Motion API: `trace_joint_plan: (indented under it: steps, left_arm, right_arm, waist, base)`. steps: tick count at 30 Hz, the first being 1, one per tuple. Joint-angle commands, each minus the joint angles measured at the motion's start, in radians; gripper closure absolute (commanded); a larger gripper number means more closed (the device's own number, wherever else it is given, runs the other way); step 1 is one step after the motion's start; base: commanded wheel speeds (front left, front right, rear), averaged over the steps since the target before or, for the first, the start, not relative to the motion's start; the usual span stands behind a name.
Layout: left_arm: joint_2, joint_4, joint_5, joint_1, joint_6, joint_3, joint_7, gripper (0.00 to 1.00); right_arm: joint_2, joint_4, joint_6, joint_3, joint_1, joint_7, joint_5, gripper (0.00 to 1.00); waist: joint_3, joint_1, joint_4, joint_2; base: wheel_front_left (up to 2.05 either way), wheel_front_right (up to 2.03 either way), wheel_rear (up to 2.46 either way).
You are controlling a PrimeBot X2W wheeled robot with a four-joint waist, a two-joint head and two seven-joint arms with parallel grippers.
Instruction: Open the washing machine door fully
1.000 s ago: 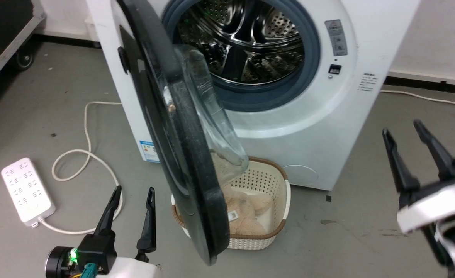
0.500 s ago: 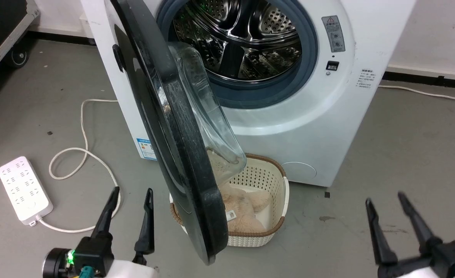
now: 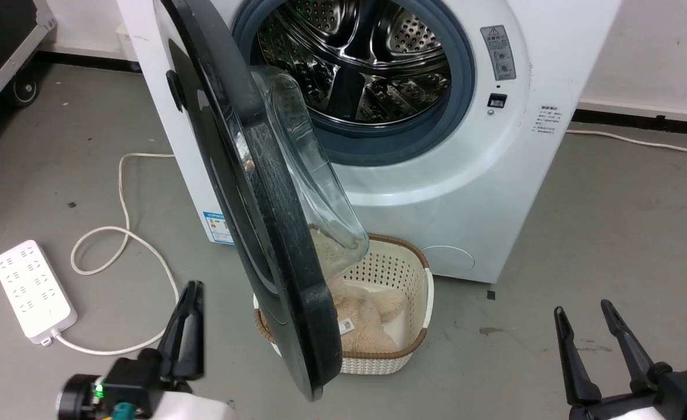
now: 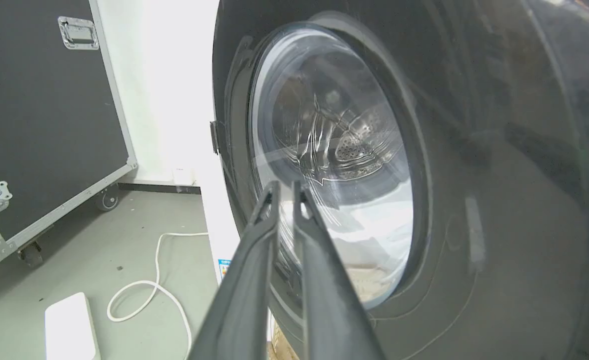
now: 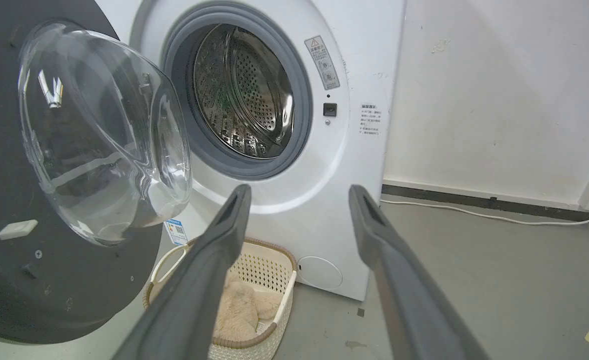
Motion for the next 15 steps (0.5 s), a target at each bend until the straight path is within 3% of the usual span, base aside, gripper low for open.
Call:
trace_joint_plan:
  steps: [1, 9, 15]
  left_arm:
    - [0.001, -0.013, -0.003, -0.004, 0.004, 0.004, -0.005, 1.00]
    - [-0.003, -0.203, -0.040, -0.067, 0.054, 0.097, -0.005, 1.00]
    - [0.014, -0.359, -0.032, -0.146, 0.055, 0.114, -0.002, 1.00]
  right_arm:
    - [0.005, -0.001, -0.001, -0.002, -0.017, -0.005, 0.009, 0.00]
    - [0.005, 0.001, -0.001, 0.002, -0.024, -0.004, 0.011, 0.00]
    - [0.005, 0.011, -0.001, 0.010, -0.026, -0.001, 0.015, 0.00]
  waist:
    - [-0.001, 0.0000, 0.000, 0.0000]
    - [-0.015, 0.0000, -0.013, 0.0000]
    - [-0.027, 0.0000, -0.029, 0.0000]
  base:
    - [0.00, 0.00, 0.00]
    - [0.00, 0.00, 0.00]
    - [0.00, 0.00, 0.00]
